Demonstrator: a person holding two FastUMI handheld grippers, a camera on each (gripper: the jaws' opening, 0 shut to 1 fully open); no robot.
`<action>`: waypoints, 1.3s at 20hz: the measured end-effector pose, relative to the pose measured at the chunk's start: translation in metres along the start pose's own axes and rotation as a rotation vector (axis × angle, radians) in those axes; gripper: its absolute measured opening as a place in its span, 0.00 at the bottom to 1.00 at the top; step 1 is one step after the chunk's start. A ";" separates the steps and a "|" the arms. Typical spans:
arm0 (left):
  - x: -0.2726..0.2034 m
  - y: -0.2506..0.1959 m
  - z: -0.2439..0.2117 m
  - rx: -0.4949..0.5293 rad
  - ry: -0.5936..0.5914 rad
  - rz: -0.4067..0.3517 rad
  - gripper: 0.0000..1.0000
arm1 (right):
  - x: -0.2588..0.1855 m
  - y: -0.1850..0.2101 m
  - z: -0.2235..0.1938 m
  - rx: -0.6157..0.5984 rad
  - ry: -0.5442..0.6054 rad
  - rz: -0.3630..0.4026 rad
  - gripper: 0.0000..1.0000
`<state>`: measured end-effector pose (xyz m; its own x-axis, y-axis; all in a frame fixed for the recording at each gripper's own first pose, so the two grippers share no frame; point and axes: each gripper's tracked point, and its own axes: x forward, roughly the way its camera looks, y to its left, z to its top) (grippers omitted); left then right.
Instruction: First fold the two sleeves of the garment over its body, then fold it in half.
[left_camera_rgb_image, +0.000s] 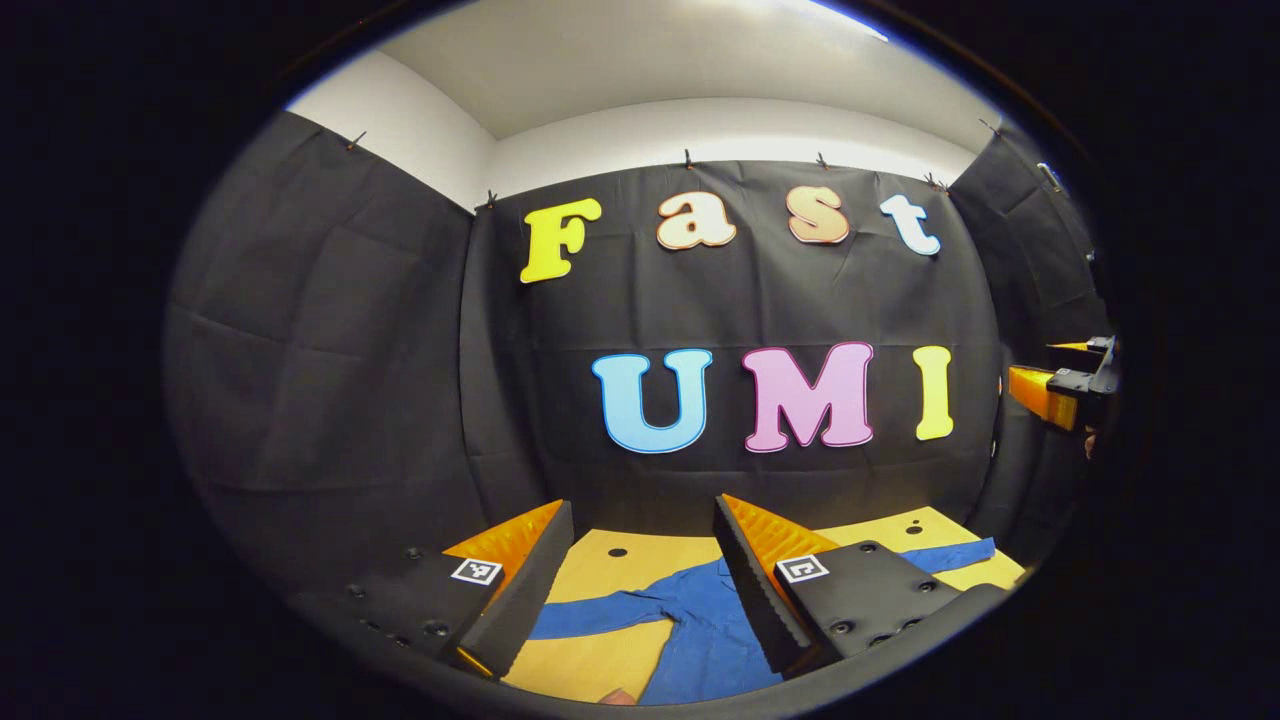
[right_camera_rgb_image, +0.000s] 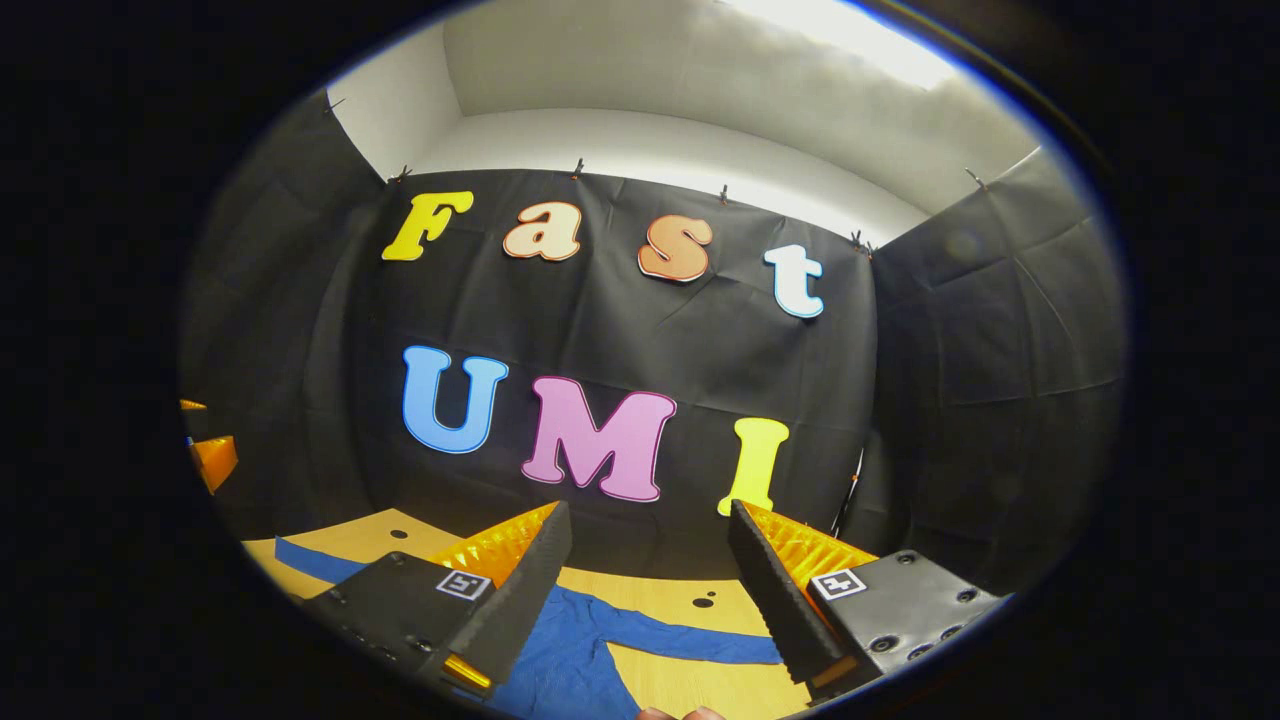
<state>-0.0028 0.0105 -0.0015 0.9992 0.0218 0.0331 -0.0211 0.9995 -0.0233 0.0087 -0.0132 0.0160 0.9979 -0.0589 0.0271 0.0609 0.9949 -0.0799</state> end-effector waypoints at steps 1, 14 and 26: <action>-0.001 0.002 -0.001 -0.011 0.003 0.000 0.82 | -0.001 0.001 0.001 0.001 -0.001 0.003 0.93; 0.000 0.010 -0.004 -0.026 0.007 0.015 0.82 | 0.005 -0.005 0.005 -0.022 -0.038 -0.018 0.93; 0.016 0.007 -0.012 -0.032 0.026 -0.001 0.82 | 0.025 -0.037 -0.020 -0.011 0.036 -0.085 0.92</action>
<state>0.0133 0.0172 -0.0131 0.9998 0.0201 0.0071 -0.0197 0.9983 -0.0552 0.0314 -0.0534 -0.0003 0.9893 -0.1460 -0.0020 0.1452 0.9853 -0.0902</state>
